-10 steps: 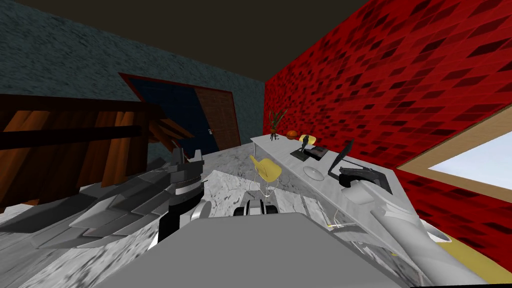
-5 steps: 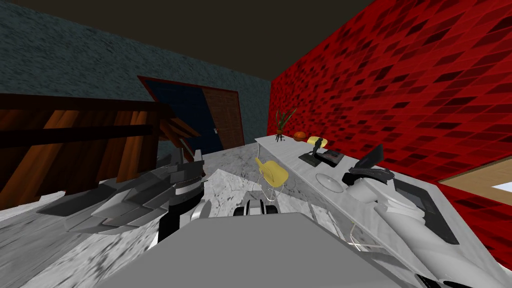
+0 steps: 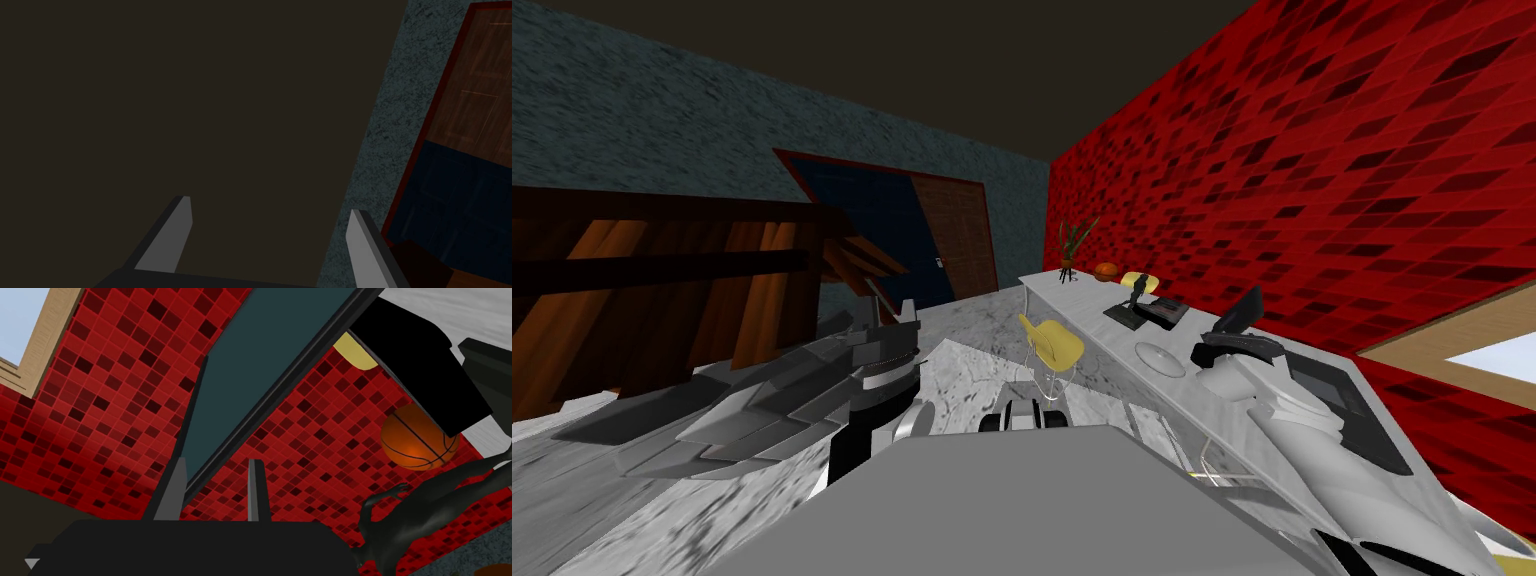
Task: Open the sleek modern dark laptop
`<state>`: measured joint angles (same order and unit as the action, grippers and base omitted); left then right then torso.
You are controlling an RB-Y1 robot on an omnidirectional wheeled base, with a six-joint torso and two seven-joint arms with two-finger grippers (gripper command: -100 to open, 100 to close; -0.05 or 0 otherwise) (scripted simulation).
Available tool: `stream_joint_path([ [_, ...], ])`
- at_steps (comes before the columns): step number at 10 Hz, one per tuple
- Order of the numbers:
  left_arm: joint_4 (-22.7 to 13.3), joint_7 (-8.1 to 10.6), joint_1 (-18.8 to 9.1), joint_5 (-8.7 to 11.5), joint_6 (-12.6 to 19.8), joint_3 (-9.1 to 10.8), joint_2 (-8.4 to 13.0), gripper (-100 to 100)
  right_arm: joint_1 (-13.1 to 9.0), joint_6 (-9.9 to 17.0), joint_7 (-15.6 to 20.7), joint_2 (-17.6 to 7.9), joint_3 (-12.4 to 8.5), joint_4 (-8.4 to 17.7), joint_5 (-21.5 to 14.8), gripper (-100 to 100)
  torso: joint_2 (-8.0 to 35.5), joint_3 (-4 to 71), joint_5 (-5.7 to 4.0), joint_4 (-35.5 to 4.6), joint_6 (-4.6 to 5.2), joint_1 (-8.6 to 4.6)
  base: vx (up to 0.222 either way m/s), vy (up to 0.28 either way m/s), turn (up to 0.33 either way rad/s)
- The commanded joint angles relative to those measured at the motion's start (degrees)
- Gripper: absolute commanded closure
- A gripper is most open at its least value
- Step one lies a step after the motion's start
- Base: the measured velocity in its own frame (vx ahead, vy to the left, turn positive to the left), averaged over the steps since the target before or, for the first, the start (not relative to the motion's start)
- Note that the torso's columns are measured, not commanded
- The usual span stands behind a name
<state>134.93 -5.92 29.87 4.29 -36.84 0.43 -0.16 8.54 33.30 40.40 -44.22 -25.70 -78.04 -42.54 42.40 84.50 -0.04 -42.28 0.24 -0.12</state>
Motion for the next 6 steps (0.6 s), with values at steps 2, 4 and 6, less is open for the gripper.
stream_joint_path([
  [2,0.00,0.00,0.00,0.00,0.00,0.00,0.00,0,-1.63,-2.29,-4.77,2.92,-1.91,-0.55,-1.01,100,-0.03,0.01,0.00,-0.02,-0.07,-0.01,-0.045,-0.036,-0.080],
  [4,0.00,0.00,0.00,0.00,0.00,0.00,0.00,0,-2.67,-3.63,-7.39,4.52,-2.90,-0.85,-1.59,100,-0.02,0.00,-0.01,-0.01,-0.08,0.05,-0.043,-0.037,-0.076],
  [6,0.00,0.00,0.00,0.00,0.00,0.00,0.00,0,-3.29,-4.02,-7.85,4.77,-2.98,-0.85,-1.94,100,-0.07,0.02,-0.13,0.04,-0.02,-0.08,-0.026,-0.018,-0.038],
])
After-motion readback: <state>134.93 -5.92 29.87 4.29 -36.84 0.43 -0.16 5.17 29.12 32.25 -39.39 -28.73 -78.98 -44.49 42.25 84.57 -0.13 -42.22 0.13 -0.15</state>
